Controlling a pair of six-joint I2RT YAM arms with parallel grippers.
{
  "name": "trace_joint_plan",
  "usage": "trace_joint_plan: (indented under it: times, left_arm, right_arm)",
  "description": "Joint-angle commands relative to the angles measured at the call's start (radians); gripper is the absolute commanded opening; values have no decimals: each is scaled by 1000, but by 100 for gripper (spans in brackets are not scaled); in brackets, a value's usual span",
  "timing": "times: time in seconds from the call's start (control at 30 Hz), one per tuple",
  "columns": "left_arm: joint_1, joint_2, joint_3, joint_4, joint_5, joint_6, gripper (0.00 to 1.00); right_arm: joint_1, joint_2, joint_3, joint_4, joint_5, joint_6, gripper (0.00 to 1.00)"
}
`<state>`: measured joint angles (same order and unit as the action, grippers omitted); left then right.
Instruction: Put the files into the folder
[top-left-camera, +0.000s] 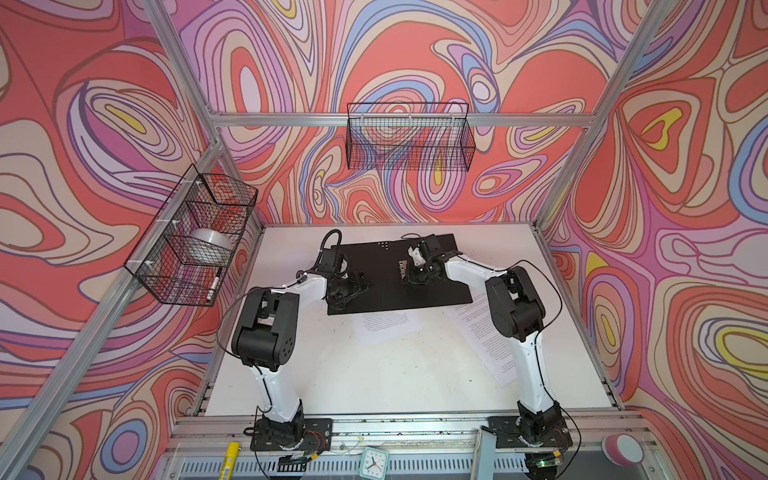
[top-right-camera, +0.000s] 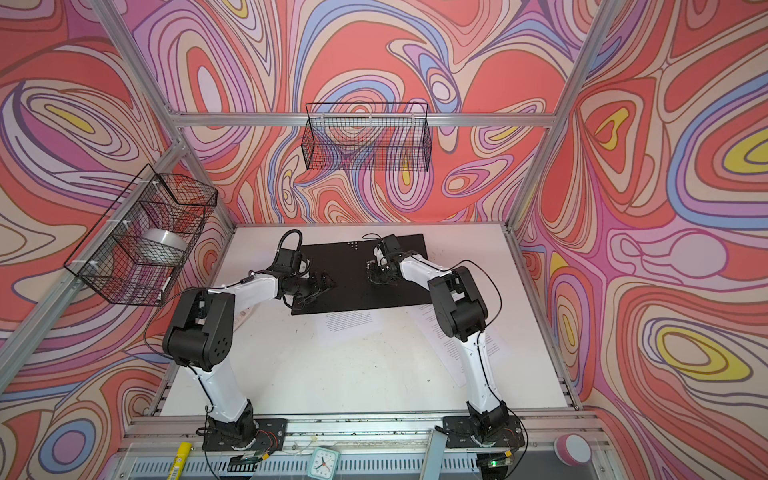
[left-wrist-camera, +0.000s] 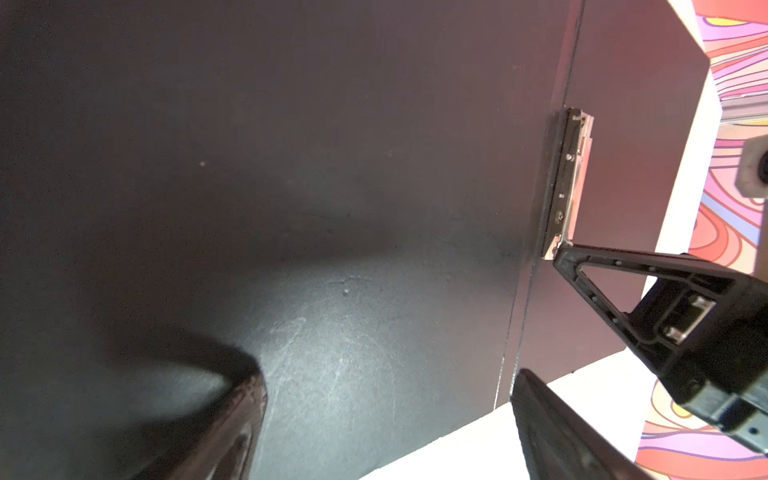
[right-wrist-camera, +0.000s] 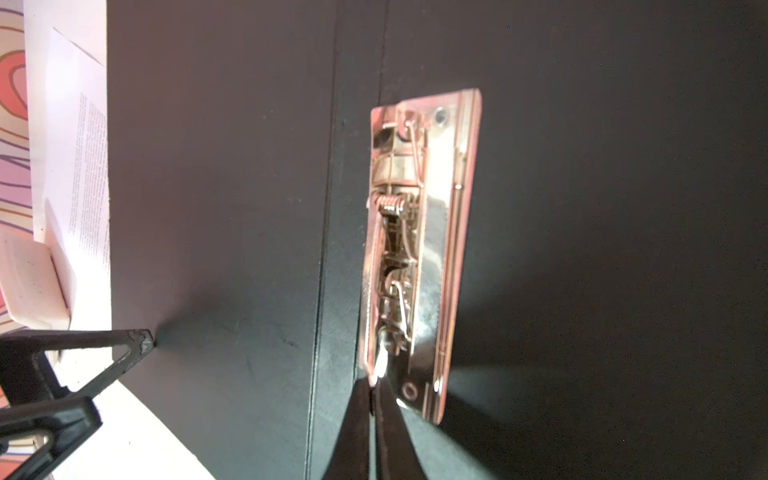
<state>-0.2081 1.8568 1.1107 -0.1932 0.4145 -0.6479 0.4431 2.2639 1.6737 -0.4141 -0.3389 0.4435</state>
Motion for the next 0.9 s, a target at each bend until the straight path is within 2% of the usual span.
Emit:
trace_joint_plan:
  times: [0.0, 0.2, 0.37, 0.47, 0.73, 0.87]
  left_arm:
    - [9, 73, -39, -119, -83, 3, 93]
    - [15, 68, -35, -141, -97, 16, 93]
    - [16, 73, -36, -134, -94, 15, 93]
    - [17, 82, -38, -134, -94, 16, 93]
    - [16, 89, -40, -132, -98, 19, 93]
    - [16, 85, -43, -135, -98, 19, 92]
  right_arm:
    - [-11, 41, -39, -95, 192, 35, 0]
    - [-13, 27, -113, -94, 283, 57, 0]
    - [-13, 40, -148, -72, 317, 89, 0]
    - [-18, -4, -172, -28, 277, 94, 0]
    - [-31, -92, -102, 9, 0, 137, 1]
    - [-42, -142, -95, 31, -13, 135, 39]
